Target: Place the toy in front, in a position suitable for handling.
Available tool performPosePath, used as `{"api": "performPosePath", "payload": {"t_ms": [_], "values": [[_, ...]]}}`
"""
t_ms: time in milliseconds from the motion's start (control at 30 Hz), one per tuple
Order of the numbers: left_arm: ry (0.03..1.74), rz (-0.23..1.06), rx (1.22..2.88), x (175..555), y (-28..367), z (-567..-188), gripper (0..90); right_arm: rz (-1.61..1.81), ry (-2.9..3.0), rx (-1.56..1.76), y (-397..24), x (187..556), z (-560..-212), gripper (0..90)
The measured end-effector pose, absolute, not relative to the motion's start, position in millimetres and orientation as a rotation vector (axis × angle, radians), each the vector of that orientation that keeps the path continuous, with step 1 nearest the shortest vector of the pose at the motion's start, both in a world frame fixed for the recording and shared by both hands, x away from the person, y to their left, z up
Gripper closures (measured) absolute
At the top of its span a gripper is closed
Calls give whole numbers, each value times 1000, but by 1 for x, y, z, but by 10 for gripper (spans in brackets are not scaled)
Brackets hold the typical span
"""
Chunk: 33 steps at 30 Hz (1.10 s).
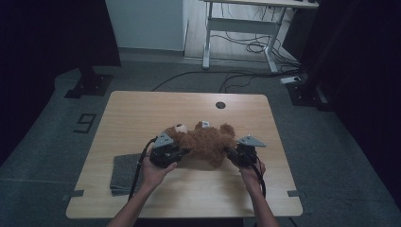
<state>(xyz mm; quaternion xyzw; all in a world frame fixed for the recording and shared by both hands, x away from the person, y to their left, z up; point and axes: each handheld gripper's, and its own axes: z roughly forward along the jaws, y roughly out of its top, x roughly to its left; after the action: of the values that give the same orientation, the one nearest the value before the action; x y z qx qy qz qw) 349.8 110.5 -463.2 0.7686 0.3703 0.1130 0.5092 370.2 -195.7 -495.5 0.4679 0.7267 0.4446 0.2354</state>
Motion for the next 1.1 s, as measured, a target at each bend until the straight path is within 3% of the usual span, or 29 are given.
{"api": "performPosePath", "payload": {"t_ms": [267, 633, 1100], "values": [[932, 212, 1852, 352, 114, -466, 674, 1244, 1993, 1290, -198, 369, -500, 618], [944, 242, 1876, 335, 146, -456, 300, 1315, 1990, 1298, -203, 367, -507, 562], [1124, 294, 1938, 312, 203, -486, 217, 1365, 2004, 1267, -207, 360, -511, 524]]}}
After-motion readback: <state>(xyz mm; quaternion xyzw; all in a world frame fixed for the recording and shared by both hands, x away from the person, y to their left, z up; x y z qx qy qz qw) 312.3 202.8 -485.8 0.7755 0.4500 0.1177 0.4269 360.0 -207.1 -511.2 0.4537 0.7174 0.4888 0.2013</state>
